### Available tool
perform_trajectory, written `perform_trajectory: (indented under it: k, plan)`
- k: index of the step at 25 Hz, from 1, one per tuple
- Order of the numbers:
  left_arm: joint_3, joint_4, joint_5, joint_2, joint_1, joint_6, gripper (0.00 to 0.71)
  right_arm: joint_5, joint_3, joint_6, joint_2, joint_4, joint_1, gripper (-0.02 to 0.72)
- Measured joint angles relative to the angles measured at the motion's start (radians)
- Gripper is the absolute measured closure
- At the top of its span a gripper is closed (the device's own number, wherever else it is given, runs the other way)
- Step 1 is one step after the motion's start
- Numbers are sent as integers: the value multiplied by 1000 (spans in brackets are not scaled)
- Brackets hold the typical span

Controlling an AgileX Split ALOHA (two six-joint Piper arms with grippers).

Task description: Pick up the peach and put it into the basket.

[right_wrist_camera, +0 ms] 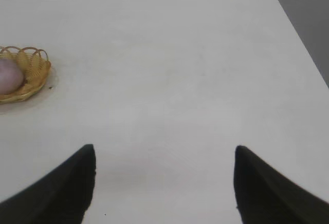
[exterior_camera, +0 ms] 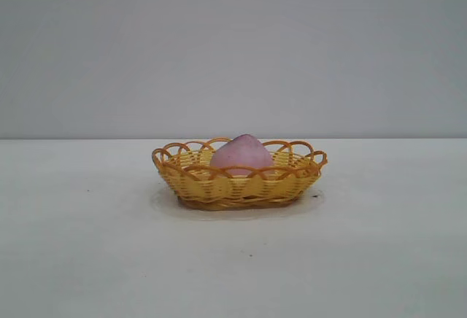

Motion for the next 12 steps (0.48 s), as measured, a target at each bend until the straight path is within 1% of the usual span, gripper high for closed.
perform_trajectory:
  k: [5, 12]
  plan:
    - [0, 0, 0, 0, 5, 0, 263, 0, 0, 0, 0, 0, 0, 218]
    - [0, 0, 0, 0, 52, 0, 263, 0, 0, 0, 0, 0, 0, 218]
